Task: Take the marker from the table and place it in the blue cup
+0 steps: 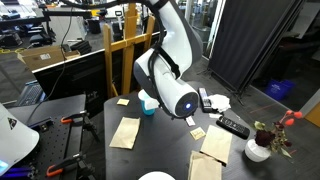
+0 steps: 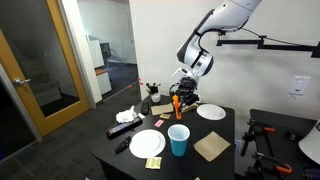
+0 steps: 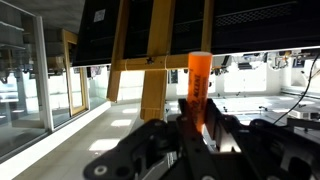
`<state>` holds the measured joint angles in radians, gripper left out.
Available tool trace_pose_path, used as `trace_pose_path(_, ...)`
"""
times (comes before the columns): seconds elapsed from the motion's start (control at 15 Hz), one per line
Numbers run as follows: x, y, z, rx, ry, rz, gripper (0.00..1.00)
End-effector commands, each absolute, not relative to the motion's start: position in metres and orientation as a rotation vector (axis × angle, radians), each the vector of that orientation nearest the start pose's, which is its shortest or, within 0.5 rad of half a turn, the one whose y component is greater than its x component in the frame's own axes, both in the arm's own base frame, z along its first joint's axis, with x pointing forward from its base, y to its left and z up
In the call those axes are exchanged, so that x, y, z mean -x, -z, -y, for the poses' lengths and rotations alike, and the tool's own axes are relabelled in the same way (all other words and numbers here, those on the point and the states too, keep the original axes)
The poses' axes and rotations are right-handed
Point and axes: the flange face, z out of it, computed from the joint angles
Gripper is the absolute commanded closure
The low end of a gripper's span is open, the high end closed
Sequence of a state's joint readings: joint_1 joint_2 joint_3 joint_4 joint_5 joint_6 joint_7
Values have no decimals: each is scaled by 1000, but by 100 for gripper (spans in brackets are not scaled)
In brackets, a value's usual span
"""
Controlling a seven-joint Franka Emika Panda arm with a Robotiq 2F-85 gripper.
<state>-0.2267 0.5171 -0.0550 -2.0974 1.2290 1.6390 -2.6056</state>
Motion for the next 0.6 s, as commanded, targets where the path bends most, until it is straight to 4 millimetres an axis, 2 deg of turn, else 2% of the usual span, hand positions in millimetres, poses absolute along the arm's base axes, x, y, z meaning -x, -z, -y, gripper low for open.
trace_pose_path(0.0, -524, -160, 58, 1418, 1050, 1361, 95)
trace_pose_path(0.53, -520, -125, 66, 1448, 1019, 1318, 95)
